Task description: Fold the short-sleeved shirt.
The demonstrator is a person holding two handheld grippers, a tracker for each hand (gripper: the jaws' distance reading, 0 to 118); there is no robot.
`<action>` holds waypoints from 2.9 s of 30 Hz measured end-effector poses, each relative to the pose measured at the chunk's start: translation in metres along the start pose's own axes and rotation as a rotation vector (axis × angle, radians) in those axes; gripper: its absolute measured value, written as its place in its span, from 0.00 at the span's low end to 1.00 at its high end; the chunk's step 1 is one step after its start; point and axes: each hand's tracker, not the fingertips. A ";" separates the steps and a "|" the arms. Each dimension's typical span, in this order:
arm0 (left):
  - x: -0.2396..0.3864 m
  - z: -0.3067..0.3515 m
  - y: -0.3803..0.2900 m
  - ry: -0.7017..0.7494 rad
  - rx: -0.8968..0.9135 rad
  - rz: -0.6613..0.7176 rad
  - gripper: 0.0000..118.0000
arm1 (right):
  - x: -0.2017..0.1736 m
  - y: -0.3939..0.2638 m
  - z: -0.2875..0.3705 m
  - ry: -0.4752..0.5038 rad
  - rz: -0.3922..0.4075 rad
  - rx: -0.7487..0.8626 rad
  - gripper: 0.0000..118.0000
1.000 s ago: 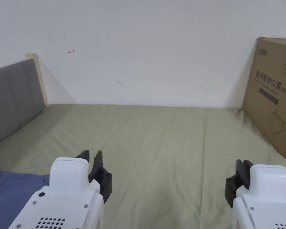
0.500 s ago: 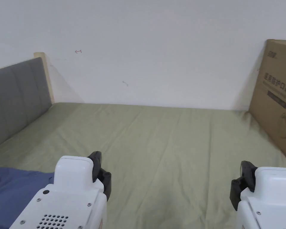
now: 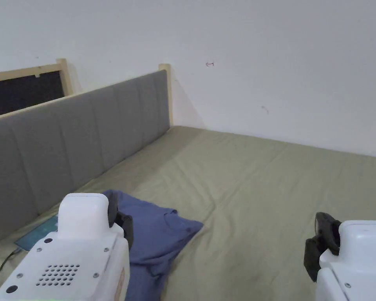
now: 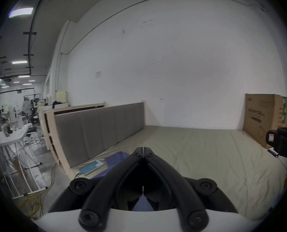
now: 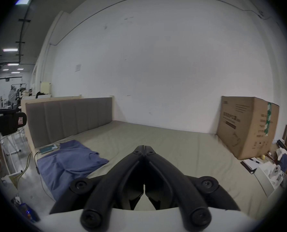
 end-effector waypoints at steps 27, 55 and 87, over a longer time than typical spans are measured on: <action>0.000 -0.298 -0.132 -0.031 -0.753 -0.029 1.00 | -0.010 -0.044 -0.055 0.021 0.087 -0.255 0.00; -0.006 -0.295 -0.097 -0.051 -0.835 0.370 0.04 | 0.071 -0.043 -0.034 -0.122 -0.141 -0.243 0.00; 0.453 -0.051 -0.188 -0.999 -1.041 -0.343 0.05 | 0.232 -0.052 0.084 -0.547 -0.259 -0.217 0.00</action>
